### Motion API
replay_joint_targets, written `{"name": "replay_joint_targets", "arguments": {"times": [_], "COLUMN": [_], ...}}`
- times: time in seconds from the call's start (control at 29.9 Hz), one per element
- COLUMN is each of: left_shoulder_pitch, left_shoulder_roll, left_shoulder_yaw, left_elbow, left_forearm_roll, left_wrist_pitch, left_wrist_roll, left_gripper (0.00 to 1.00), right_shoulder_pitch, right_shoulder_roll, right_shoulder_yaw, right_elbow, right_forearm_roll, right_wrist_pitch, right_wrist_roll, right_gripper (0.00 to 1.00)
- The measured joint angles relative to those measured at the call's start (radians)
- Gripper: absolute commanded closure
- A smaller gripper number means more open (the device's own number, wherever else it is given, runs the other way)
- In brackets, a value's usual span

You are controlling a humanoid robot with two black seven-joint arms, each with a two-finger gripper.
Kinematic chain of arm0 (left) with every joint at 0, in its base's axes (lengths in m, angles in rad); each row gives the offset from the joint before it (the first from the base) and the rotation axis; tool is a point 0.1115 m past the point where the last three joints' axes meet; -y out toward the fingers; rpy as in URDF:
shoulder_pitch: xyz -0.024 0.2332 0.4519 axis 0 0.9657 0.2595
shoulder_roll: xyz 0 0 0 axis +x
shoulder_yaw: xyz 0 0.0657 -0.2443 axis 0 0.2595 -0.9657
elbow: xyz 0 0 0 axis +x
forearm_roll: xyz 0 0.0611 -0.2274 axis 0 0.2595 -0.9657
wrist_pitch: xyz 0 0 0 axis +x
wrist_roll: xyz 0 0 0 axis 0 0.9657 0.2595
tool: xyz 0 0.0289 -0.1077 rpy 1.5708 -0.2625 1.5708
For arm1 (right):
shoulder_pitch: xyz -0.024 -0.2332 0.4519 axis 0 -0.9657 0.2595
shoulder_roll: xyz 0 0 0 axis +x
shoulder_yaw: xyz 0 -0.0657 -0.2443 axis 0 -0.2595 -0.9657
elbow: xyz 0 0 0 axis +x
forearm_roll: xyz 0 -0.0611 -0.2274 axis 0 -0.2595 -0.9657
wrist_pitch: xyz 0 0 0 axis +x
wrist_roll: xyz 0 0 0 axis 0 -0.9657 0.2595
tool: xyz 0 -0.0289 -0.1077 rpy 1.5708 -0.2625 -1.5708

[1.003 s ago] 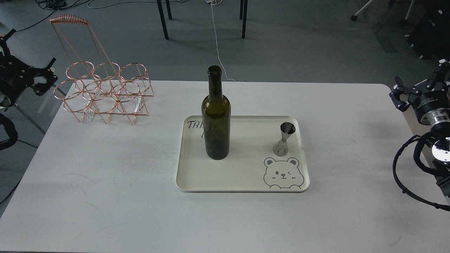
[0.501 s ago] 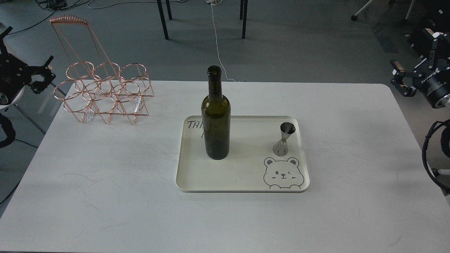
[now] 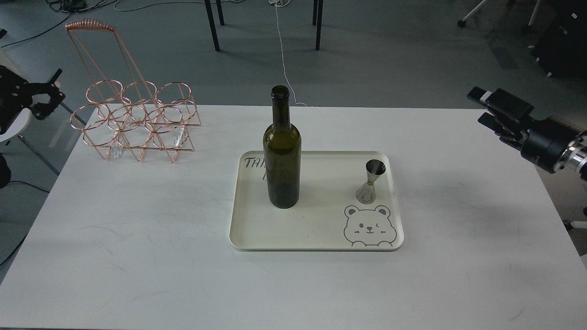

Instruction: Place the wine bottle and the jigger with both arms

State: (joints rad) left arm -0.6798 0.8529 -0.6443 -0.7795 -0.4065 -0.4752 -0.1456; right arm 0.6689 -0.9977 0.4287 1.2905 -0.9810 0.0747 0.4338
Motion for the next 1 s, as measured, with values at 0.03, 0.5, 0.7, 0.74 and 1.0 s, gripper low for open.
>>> {"name": "replay_joint_targets", "arguments": {"times": [0.03,0.5,0.7,0.74,1.0], "left_shoulder_pitch": [0.000,0.002,0.002,0.002,0.003], "left_shoulder_roll": [0.002,-0.002,-0.004,-0.004,-0.008], "left_shoulder_yaw": [0.000,0.002,0.002,0.002,0.003], "left_elbow": [0.000,0.000,0.000,0.000,0.000], "left_forearm_roll": [0.000,-0.001,0.001,0.001,0.002], "left_wrist_pitch": [0.000,0.001,0.001,0.001,0.001], "left_wrist_roll": [0.000,0.000,0.000,0.000,0.000], "left_gripper": [0.02,0.02,0.02,0.02,0.02], "right_shoulder_pitch": [-0.001,-0.017,0.016,0.024,0.074], "right_shoulder_roll": [0.000,0.217,0.335,0.349,0.450], "right_shoulder_yaw": [-0.020,-0.291,-0.299,-0.300,-0.303], "right_elbow": [0.001,-0.154,-0.258,-0.270,-0.368], "right_forearm_roll": [-0.053,-0.647,-0.709,-0.711,-0.752], "right_wrist_pitch": [-0.020,-0.318,-0.337,-0.338,-0.341], "right_wrist_roll": [0.010,0.048,0.055,0.055,0.055], "right_gripper": [0.01,0.05,0.15,0.18,0.29]}}
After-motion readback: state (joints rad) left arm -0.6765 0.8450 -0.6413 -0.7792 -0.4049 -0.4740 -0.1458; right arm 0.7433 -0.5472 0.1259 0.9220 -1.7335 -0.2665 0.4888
